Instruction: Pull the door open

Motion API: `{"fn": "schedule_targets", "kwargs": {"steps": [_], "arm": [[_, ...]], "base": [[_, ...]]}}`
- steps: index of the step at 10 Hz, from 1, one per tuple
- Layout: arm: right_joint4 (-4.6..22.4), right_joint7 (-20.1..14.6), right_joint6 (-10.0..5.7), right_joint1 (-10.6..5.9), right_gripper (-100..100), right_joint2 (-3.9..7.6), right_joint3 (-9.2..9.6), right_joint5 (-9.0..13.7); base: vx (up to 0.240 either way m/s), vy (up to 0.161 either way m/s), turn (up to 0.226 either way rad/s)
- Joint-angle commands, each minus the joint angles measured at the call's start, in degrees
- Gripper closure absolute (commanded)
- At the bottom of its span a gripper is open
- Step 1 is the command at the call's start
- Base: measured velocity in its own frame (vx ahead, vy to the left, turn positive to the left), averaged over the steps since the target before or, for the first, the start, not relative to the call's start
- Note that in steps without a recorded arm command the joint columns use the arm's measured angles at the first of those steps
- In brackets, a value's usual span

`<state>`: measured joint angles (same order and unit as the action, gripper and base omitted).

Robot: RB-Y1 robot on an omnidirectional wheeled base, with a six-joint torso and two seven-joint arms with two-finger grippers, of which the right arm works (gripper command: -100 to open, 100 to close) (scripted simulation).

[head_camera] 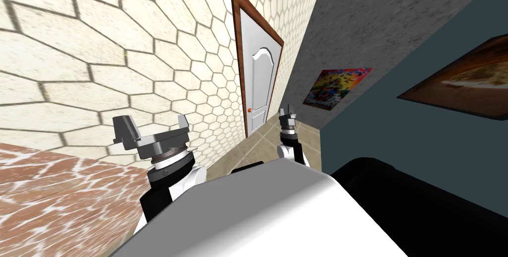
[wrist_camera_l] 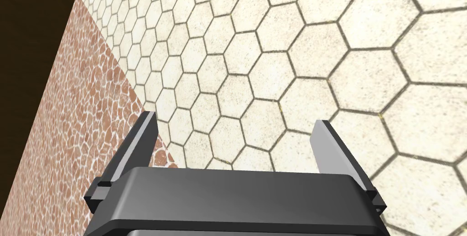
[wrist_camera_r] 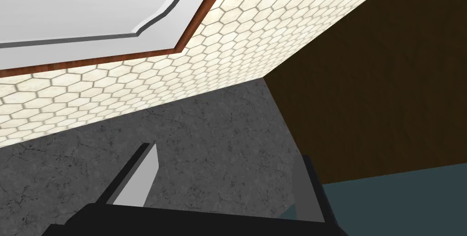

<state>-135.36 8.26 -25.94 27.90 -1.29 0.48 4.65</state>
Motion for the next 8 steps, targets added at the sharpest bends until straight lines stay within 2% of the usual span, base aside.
{"fn": "schedule_targets", "kwargs": {"steps": [1, 4, 8], "arm": [[1.6, -0.4, -0.26, -0.5, -100, 0.53, 0.04, 0.0], [5.6, -1.3, -0.9, -1.71, -100, 1.78, 0.13, 0.1], [12.8, -3.1, -2.17, -4.12, -100, 4.14, 0.31, 0.3]], "base": [[0.015, -0.012, 0.073], [0.052, -0.039, 0.097], [0.068, -0.052, 0.146]]}}
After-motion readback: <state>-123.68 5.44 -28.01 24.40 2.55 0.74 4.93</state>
